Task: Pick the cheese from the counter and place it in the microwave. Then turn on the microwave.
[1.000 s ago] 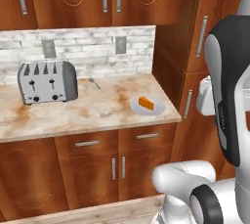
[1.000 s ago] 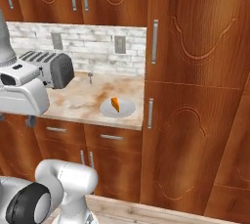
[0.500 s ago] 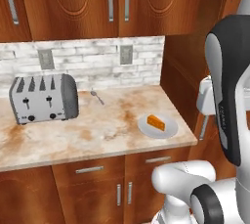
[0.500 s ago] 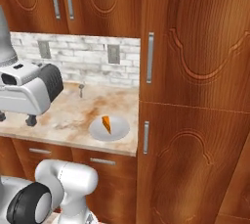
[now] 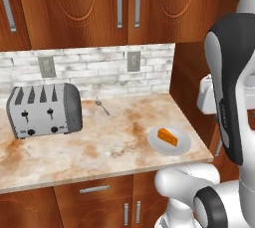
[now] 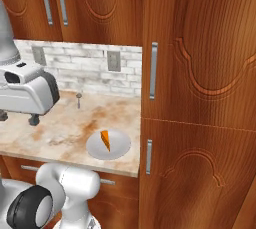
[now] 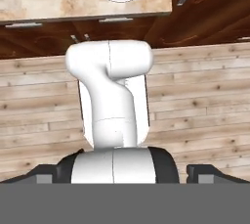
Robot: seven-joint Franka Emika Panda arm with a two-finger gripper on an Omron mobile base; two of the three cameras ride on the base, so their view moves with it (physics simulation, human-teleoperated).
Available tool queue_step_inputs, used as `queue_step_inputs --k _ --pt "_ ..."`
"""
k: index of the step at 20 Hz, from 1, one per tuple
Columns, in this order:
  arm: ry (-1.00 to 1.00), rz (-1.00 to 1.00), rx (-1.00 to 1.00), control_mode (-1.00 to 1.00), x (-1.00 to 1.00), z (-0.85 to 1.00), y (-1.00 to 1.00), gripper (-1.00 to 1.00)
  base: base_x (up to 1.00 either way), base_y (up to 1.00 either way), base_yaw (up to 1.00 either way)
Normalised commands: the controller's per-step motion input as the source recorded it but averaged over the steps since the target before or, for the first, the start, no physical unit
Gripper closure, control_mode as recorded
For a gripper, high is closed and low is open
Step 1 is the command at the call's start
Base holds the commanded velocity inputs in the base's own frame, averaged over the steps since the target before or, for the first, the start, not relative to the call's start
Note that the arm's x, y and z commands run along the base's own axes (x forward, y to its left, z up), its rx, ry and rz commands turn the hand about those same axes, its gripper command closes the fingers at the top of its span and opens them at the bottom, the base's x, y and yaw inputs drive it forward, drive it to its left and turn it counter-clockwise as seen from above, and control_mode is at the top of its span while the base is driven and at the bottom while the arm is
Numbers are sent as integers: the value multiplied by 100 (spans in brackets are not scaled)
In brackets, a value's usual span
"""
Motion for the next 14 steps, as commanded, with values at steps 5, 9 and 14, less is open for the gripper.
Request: queue_step_inputs --k 5,9,14 --pt "-5 8 0 -100 63 -18 2 -100 0 0 0" --pt "-9 14 0 -100 75 -32 0 -100 0 0 0" --pt "-8 15 0 -100 69 -50 -3 -100 0 0 0"
